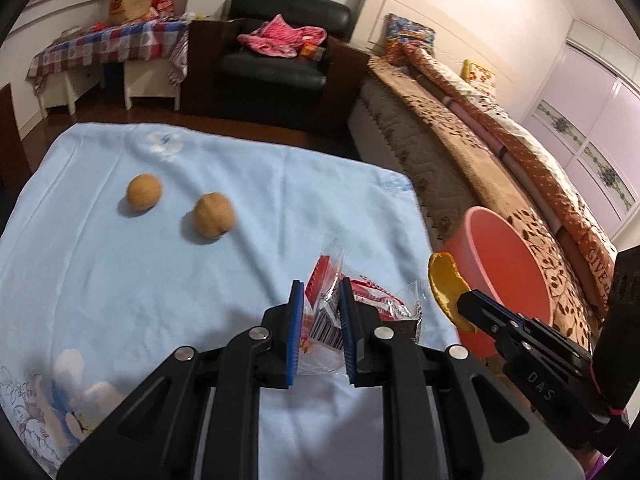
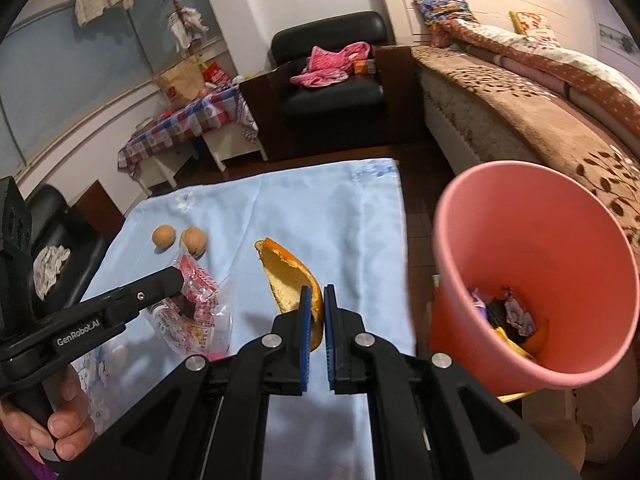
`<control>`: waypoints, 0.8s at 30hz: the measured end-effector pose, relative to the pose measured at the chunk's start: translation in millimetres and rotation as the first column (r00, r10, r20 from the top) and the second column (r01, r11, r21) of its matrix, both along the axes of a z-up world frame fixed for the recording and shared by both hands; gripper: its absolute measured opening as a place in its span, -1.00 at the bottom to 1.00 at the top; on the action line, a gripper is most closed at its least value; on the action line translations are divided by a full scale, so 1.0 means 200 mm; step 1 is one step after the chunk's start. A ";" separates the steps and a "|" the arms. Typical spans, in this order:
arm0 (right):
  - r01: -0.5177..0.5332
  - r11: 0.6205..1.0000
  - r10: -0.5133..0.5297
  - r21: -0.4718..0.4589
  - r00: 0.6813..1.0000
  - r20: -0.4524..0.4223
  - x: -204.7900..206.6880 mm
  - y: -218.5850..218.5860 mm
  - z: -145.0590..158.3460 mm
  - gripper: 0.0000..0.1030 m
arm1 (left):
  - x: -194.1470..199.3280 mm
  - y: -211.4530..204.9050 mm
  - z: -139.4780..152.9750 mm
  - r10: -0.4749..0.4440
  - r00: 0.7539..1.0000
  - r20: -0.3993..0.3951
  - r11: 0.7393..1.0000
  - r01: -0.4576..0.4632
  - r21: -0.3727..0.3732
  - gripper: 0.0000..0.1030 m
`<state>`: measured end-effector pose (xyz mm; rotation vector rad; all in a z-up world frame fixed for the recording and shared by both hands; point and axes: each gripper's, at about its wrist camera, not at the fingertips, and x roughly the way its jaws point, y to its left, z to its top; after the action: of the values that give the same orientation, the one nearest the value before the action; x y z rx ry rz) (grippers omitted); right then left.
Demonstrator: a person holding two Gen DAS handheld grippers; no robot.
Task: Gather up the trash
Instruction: 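Carry the candy wrapper and orange peel over the pink bucket with both grippers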
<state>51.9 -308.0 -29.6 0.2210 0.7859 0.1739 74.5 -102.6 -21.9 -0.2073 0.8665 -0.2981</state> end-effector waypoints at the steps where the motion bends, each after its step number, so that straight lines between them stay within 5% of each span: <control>1: 0.010 1.000 -0.010 0.003 1.000 0.003 -0.01 -0.03 0.01 -0.89 | 0.00 -0.03 0.01 -0.011 1.000 0.006 1.000 0.011 0.002 -0.67; 24: 0.301 0.953 -0.303 0.036 0.951 0.058 -0.16 -0.70 0.05 -0.89 | 0.05 -0.69 0.18 -0.245 0.965 0.094 0.969 0.240 0.061 -0.67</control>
<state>20.1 -447.1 -18.6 0.3569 0.6777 -0.0978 84.0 -240.4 14.0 -0.0388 0.7983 -0.5110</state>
